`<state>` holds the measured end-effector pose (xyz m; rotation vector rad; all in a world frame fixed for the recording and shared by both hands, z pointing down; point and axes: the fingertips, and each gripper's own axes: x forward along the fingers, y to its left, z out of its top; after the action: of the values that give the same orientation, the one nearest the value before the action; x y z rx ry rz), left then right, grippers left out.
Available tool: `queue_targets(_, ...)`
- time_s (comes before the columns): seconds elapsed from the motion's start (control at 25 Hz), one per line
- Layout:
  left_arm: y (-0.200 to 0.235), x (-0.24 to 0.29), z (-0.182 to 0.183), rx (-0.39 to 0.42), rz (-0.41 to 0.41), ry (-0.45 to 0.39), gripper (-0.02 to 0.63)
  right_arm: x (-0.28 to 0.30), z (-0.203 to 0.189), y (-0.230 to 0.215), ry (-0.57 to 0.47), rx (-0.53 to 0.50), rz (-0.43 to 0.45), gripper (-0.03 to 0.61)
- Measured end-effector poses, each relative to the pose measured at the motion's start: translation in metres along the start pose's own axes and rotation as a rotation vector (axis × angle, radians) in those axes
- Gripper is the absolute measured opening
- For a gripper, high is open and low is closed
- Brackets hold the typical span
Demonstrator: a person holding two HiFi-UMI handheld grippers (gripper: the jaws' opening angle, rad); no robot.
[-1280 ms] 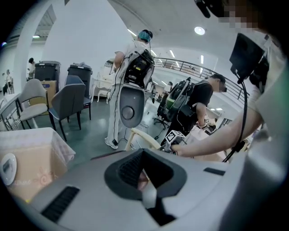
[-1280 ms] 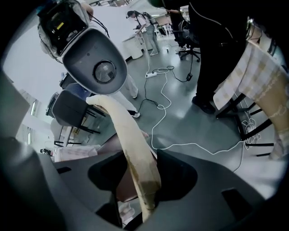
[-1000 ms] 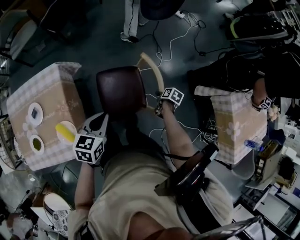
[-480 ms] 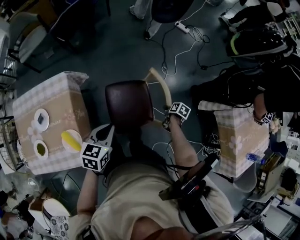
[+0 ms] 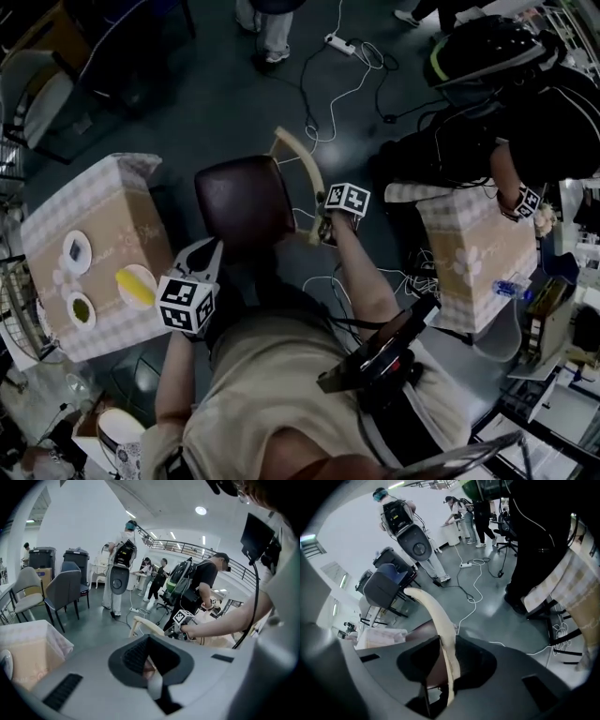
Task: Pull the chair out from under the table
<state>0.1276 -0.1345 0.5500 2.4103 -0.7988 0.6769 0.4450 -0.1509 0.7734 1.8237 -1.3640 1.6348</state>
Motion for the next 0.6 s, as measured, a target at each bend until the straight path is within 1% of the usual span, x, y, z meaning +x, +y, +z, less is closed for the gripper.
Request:
queue_targets(0.04, -0.004, 0.001, 0.002, 0.007, 0.000, -0.002, 0.005, -0.005, 0.006, 0.002, -0.014, -0.001, 0.018, 0.088)
queue_targets(0.08, -0.006, 0.001, 0.005, 0.014, 0.001, -0.005, 0.005, -0.010, 0.013, 0.005, -0.028, -0.002, 0.039, 0.030)
queue_targets(0.16, -0.009, 0.001, 0.011, 0.029, 0.009, -0.014, 0.005, -0.018, 0.026, 0.018, -0.052, -0.017, 0.098, 0.015)
queue_targets(0.24, -0.010, 0.001, 0.017, 0.043, 0.024, -0.020, 0.005, -0.027, 0.038, 0.042, -0.076, -0.065, 0.195, 0.012)
queue_targets(0.32, -0.012, -0.001, 0.021, 0.058, 0.039, -0.023, 0.005, -0.037, 0.045, 0.075, -0.096, -0.135, 0.317, 0.011)
queue_targets(0.44, -0.016, -0.002, 0.028, 0.082, 0.057, -0.030, 0.005, -0.066, 0.046, 0.124, -0.115, -0.224, 0.502, 0.011)
queue_targets(0.52, -0.013, -0.005, 0.034, 0.094, 0.085, -0.043, 0.005, -0.086, 0.047, 0.161, -0.132, -0.280, 0.627, 0.011)
queue_targets(0.6, -0.012, -0.011, 0.039, 0.103, 0.117, -0.058, 0.005, -0.106, 0.049, 0.188, -0.161, -0.330, 0.725, 0.011)
